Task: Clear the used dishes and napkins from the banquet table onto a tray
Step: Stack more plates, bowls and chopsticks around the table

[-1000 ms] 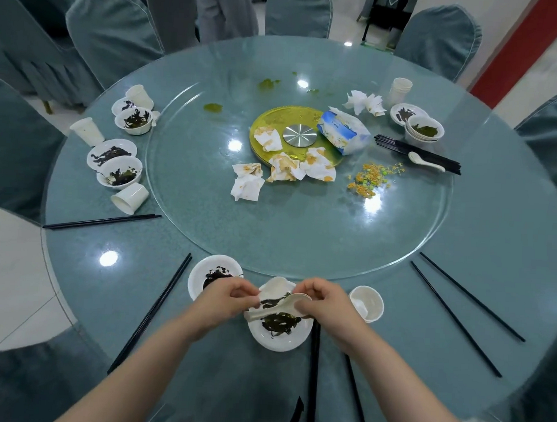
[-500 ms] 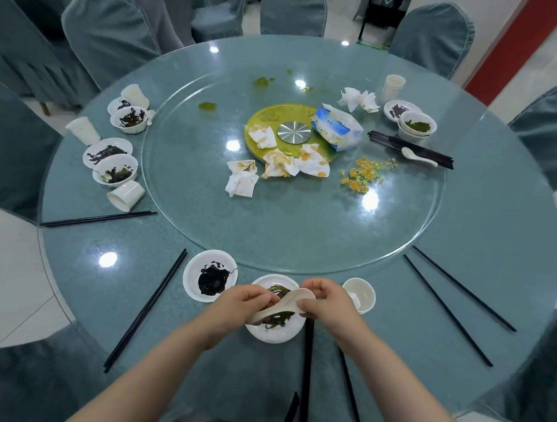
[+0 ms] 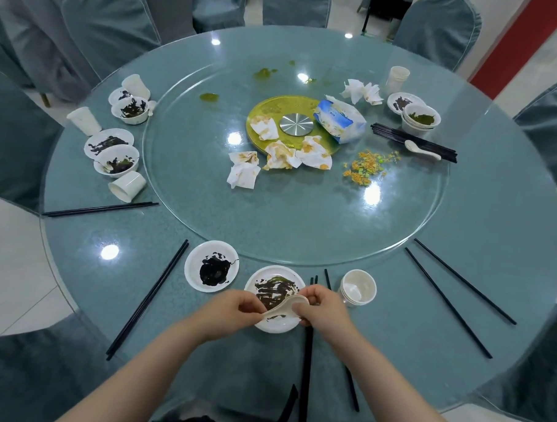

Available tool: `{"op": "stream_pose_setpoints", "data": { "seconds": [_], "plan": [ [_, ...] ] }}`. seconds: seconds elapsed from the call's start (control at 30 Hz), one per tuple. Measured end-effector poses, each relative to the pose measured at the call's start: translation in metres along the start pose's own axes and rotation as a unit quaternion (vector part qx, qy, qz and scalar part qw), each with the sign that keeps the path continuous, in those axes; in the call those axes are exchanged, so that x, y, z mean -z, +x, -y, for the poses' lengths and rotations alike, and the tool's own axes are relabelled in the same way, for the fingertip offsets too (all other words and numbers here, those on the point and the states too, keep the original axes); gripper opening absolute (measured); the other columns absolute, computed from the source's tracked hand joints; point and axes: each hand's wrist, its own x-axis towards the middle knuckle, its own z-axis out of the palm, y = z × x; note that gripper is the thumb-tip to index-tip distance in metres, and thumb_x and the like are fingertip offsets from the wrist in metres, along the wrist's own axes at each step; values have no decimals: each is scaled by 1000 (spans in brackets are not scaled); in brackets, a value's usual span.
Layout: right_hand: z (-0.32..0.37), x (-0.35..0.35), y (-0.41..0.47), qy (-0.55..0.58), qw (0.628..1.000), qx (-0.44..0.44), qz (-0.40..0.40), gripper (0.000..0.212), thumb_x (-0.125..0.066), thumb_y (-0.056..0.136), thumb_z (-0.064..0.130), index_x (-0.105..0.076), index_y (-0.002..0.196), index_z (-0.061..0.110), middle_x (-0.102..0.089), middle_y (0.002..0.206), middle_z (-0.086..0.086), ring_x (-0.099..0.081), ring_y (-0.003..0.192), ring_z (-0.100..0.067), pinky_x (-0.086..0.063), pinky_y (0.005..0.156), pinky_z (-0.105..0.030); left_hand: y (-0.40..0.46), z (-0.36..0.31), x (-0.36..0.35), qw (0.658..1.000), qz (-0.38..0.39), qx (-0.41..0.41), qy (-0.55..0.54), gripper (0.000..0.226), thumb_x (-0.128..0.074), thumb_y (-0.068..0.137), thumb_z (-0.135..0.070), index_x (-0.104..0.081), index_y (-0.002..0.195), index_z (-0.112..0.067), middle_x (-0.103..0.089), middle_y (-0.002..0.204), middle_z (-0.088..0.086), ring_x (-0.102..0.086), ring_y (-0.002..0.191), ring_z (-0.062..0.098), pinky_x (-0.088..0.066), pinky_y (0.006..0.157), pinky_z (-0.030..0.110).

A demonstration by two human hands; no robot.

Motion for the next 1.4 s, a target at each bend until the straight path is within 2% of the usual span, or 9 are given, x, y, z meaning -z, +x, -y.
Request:
{"op": "stream_pose_setpoints", "data": {
  "seconds": [0.17,0.37,0.5,0.6,0.73,0.87,1.07,1.27,1.4],
  "plan": [
    [-11,-8,-3,-52,998,26,27,7,-66,82,6,-62,85,12,-59,72,2,-53,58,-11,-47,53,-20,-8,19,2,997,38,-17,60,7,-70,84,-27,-72,90,-29,-72,87,-17,-65,81,-1,-50,78,18],
    [-20,-18,-2,-147,986,52,55,17,-74,79,24,-61,90,27,-65,88,10,-54,69,-7,-46,67,-22,-15,55,12,998,-5,16,58,8,-71,85,-21,-73,88,-28,-72,86,-11,-66,82,8,-51,78,23],
    [-22,-20,0,-154,986,56,40,17,-74,81,23,-61,92,26,-64,92,11,-54,69,-5,-46,68,-21,-26,74,17,997,-67,36,4,13,-71,85,-13,-72,85,-26,-72,82,-16,-65,76,-3,-50,73,13],
    [-24,-21,1,-159,985,55,43,14,-72,83,19,-62,90,27,-66,93,8,-54,69,-6,-48,68,-22,-30,91,20,992,-106,66,-15,15,-70,85,-12,-73,86,-26,-73,84,-10,-67,81,4,-54,78,23],
    [-29,-23,1,-157,985,48,46,12,-70,84,20,-63,91,27,-65,89,8,-56,69,-6,-46,63,-20,-28,105,20,991,-106,80,3,17,-67,86,-15,-71,86,-32,-72,83,-18,-67,82,2,-54,82,31],
    [-31,-25,3,-161,985,45,45,12,-70,84,20,-64,91,27,-62,85,9,-56,70,-6,-46,64,-21,-19,94,9,989,-145,25,13,15,-67,88,-16,-71,86,-31,-70,82,-18,-64,79,-2,-52,75,21],
    [-31,-22,1,-133,989,35,46,11,-67,85,16,-64,92,24,-64,88,3,-58,72,-10,-49,63,-24,-9,99,-4,956,-231,-109,142,13,-67,88,-13,-69,95,-24,-58,87,-13,-55,80,3,-41,75,11],
    [-30,-18,-2,-125,991,31,37,11,-65,85,11,-65,93,19,-61,81,5,-53,67,-6,-47,63,-23,0,108,-4,958,-221,-103,154,20,-67,86,-13,-67,100,-28,-56,84,-19,-53,80,1,-40,74,14],
    [-29,-16,-2,-135,990,31,34,11,-64,86,11,-65,95,18,-60,80,6,-53,67,-5,-46,61,-19,5,107,-2,957,-229,-123,132,17,-65,86,-8,-64,93,-23,-56,84,-17,-52,83,1,-39,73,10]
  ]
}}
